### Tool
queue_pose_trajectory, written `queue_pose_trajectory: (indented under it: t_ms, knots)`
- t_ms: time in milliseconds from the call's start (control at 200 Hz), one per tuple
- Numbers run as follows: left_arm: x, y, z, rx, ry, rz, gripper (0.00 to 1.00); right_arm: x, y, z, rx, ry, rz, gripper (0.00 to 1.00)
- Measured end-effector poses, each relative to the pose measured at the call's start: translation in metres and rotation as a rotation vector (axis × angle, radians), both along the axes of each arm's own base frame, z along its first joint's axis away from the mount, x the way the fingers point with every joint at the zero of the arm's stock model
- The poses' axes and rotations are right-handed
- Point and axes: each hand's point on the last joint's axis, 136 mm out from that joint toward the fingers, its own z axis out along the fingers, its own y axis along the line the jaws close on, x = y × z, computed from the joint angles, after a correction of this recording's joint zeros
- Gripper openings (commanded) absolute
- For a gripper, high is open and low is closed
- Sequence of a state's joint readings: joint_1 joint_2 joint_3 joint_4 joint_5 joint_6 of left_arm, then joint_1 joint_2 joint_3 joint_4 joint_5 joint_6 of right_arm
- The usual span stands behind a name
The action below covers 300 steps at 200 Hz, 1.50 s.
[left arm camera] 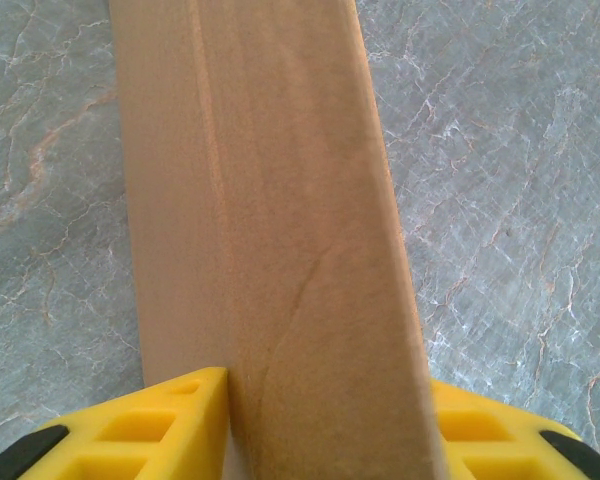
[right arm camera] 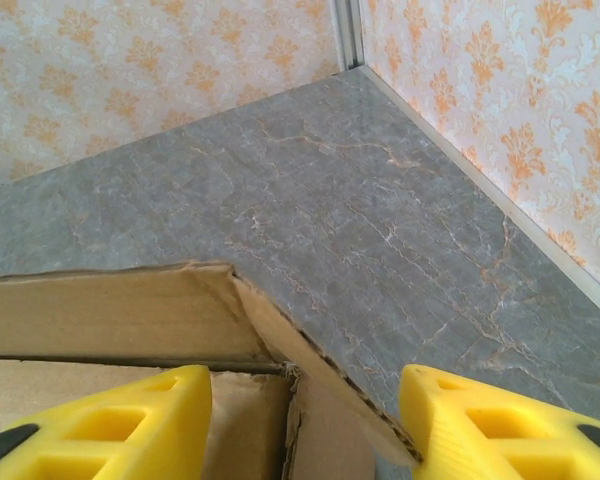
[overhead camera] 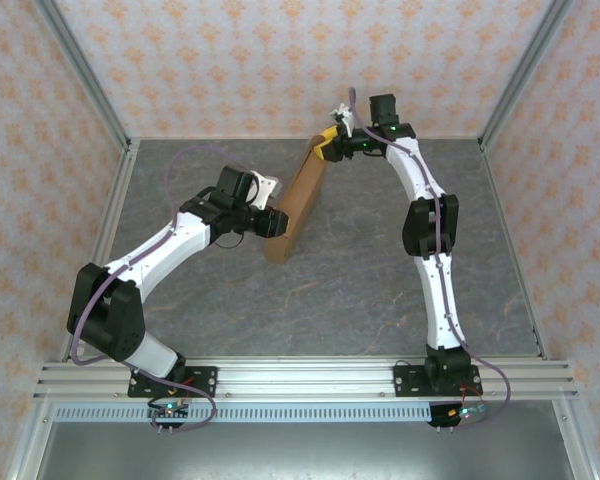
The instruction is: Fold the paper box
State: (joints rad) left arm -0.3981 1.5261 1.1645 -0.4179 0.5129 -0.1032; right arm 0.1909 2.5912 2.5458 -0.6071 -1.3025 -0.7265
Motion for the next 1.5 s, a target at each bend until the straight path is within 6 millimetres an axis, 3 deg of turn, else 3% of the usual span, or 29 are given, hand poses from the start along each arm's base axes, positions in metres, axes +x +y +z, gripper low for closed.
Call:
queue_pose_trajectory:
  t_ms: [646,1141,1501]
  knots:
    - [0.000,0.000,0.000,0.000,0.000,0.001,0.41,-0.006,0.002,0.002,-0.013,-0.012,0.021,0.03]
    - [0.001,0.002,0.000,-0.008,0.008,0.014,0.41,-0.007,0.009,0.005,-0.177,-0.021,-0.128,0.00]
    - [0.004,0.004,0.000,-0.017,0.013,0.034,0.41,-0.003,0.023,0.008,-0.225,0.099,-0.314,0.00]
